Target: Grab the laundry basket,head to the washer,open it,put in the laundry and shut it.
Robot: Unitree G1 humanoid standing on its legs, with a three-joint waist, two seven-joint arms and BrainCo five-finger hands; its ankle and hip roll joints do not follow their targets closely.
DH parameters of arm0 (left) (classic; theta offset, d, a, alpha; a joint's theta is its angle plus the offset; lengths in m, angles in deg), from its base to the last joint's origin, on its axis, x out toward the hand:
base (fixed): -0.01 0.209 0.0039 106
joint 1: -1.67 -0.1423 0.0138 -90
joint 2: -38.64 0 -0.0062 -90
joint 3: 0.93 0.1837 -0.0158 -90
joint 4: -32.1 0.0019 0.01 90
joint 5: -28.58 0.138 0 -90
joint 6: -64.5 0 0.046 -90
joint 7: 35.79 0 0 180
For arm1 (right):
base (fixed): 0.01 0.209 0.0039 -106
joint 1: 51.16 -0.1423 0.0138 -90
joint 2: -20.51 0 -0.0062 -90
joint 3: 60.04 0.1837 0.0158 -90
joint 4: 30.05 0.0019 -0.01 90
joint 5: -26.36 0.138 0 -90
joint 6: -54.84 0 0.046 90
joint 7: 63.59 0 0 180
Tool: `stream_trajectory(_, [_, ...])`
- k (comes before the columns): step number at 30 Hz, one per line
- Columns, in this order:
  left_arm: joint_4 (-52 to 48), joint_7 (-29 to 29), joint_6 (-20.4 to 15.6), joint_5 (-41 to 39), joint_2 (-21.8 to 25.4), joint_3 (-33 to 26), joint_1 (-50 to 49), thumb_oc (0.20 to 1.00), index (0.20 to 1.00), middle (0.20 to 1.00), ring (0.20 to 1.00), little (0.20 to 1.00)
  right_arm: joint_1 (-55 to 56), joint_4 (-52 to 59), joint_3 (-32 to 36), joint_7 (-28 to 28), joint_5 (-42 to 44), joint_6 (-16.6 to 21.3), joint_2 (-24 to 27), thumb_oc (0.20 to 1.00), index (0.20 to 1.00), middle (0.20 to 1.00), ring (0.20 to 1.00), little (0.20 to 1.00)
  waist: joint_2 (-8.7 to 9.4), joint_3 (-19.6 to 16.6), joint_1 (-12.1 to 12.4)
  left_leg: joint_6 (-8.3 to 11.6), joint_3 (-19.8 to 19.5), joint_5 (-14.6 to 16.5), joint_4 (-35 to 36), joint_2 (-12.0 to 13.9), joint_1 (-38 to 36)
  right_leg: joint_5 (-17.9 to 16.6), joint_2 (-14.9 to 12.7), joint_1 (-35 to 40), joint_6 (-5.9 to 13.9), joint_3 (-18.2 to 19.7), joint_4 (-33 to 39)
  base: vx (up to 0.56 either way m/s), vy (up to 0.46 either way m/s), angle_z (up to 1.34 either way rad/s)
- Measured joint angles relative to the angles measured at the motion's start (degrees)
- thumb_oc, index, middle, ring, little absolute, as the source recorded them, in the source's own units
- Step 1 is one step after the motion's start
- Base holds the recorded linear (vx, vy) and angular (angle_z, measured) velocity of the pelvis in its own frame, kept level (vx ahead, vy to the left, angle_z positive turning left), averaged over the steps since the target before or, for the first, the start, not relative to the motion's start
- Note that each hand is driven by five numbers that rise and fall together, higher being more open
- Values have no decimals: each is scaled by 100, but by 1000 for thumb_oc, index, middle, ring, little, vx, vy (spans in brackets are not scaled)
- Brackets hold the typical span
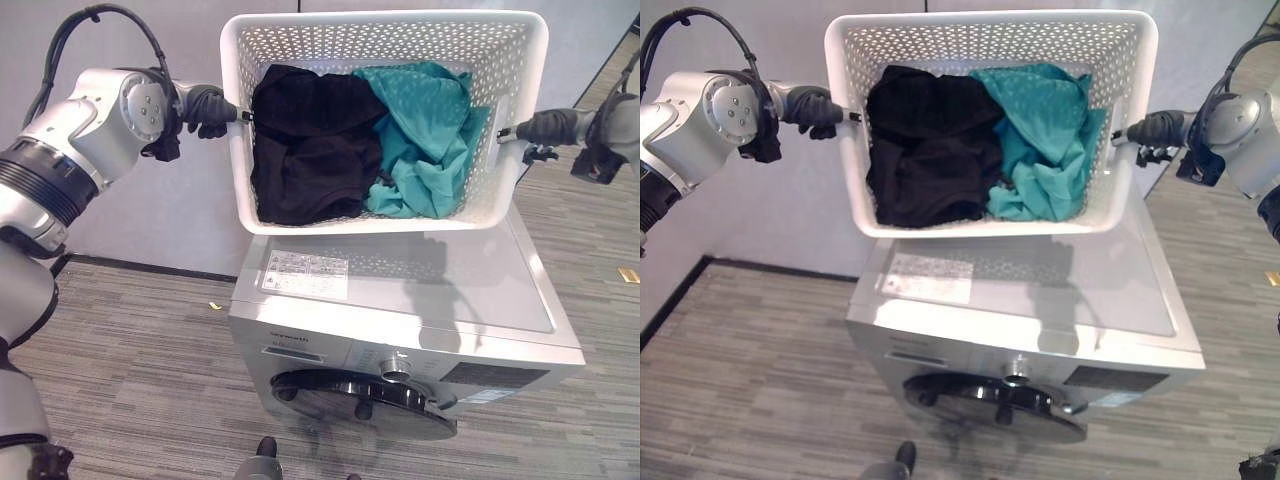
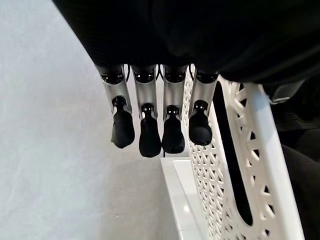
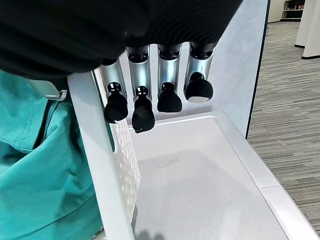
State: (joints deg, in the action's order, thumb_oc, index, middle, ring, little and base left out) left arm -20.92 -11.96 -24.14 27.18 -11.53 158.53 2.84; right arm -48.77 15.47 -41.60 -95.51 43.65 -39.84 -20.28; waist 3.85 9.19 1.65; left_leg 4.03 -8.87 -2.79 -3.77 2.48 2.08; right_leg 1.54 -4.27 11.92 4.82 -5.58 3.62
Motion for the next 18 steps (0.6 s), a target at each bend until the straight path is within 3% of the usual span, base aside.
stream_trajectory(12, [209,-145,-1,-23,-144,-137,-8,200,200,200,200,200,48,-12,193,10,-4,-1,24,200,200,200,200,200,0,0,7,0,-6,0,20,0,3,0,1,6,0,-7,37,0,0,0])
stream_trajectory(16, [741,-760,12,40,-587,-638,-94,200,200,200,200,200,255,-165,774,214,-5,74,-27,200,200,200,200,200,1,0,52,0,-6,0,22,2,5,-1,1,3,-1,-5,38,0,0,0])
stream_trajectory(18, [933,-1145,18,96,-808,-1074,-245,200,200,200,200,200,524,-262,1379,451,3,113,-162,200,200,200,200,200,9,-30,43,0,7,0,22,4,5,-1,8,-8,-1,3,24,0,0,0])
